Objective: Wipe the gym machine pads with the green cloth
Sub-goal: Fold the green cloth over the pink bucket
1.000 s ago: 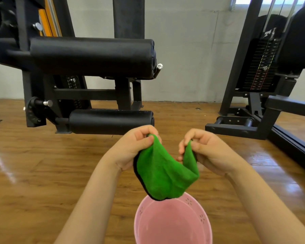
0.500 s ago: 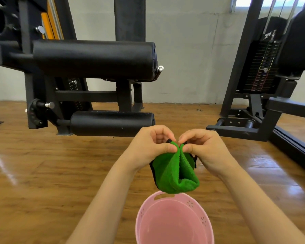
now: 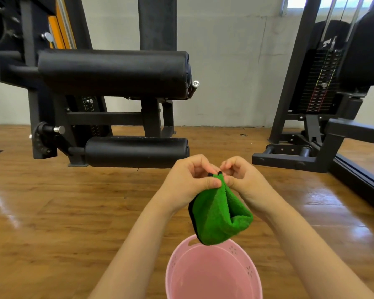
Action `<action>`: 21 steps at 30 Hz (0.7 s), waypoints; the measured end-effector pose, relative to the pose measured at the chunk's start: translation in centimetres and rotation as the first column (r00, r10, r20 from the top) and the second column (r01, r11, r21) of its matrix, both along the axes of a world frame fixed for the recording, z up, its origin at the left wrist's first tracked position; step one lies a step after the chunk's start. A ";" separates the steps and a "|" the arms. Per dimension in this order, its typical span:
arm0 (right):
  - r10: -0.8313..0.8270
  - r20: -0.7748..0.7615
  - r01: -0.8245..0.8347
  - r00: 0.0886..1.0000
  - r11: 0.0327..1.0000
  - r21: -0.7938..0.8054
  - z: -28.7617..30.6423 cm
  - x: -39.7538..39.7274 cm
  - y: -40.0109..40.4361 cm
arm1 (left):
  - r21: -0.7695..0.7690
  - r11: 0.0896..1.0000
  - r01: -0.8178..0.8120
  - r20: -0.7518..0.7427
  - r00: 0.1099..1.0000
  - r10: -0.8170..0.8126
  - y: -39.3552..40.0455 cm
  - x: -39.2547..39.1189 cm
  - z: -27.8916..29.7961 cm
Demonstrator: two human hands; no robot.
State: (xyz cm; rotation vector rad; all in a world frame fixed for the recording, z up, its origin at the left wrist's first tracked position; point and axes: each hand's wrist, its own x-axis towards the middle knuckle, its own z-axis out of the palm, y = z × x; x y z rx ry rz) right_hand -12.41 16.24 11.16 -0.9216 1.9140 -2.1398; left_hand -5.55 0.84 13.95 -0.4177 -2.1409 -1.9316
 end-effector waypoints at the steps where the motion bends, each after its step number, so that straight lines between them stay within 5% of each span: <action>1: 0.000 0.022 -0.001 1.000 1.000 0.025 0.0 0.0 0.0 | -0.016 0.999 -0.047 -0.005 0.999 0.046 0.0 -0.1 0.0; 7: 0.148 0.085 -0.163 0.985 0.967 0.197 1.3 0.6 1.1 | -0.012 0.940 -0.340 -0.004 0.941 0.340 -0.7 -0.3 0.1; 10: -0.001 -0.147 0.057 0.989 0.925 0.376 1.4 0.9 0.5 | -0.028 0.912 -0.409 -0.017 0.913 0.408 -0.9 -0.5 -0.1; 13: -0.142 -0.291 0.218 0.946 0.943 0.250 0.9 0.4 0.1 | -0.007 0.877 -0.481 -0.036 0.876 0.480 -1.2 -1.0 -0.5; 21: 0.108 -0.146 -0.040 0.983 0.911 0.409 1.2 0.3 1.0 | -0.031 0.880 -0.474 0.077 0.877 0.475 -1.9 -1.5 -1.2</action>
